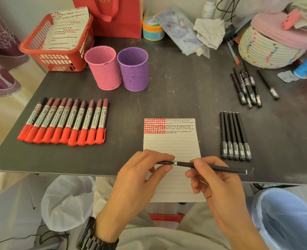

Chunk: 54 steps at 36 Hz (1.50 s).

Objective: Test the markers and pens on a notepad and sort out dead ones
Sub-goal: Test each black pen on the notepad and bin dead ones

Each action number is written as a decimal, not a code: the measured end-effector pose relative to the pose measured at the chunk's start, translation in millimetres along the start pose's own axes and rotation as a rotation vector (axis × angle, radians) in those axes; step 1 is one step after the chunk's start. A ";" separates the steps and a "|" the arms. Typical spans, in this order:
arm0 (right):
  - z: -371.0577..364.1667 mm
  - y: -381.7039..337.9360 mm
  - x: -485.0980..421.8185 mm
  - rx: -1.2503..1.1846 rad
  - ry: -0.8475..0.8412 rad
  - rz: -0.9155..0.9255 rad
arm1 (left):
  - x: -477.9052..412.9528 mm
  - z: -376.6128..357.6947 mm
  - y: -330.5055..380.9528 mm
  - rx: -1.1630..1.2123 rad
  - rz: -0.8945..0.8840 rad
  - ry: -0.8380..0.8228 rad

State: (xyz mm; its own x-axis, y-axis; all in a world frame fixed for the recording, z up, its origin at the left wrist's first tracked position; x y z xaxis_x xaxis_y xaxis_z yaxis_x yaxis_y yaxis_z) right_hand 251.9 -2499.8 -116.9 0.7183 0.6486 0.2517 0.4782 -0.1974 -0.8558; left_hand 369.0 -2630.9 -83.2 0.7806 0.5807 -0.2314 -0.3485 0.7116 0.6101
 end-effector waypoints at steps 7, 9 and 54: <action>-4.3 3.1 -0.6 0.003 -0.026 -0.025 | -1.6 0.2 6.7 -0.047 -0.058 -0.005; -4.8 3.7 -1.2 0.012 -0.035 -0.024 | -2.0 0.7 7.6 -0.048 -0.070 0.001; 48.2 -106.6 -60.5 0.471 0.064 0.233 | -82.7 -10.3 -33.4 -0.297 -0.075 -0.076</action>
State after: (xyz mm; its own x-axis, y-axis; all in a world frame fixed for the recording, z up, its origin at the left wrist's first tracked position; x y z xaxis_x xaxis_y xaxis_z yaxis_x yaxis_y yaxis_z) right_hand 133.1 -2482.5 -62.7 0.8152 0.5775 0.0447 0.0332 0.0304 -0.9990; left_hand 310.7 -2698.6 -92.3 0.8426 0.4987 -0.2034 -0.4157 0.8423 0.3430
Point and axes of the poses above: each hand's wrist, its own x-axis away from the middle knuckle, its own z-axis out of the back of the hand, y = z × x, the point moved 10 cm from there along -x, towards the middle knuckle, and after that the axes turned 11 degrees about -x, right-handed, at the moved point
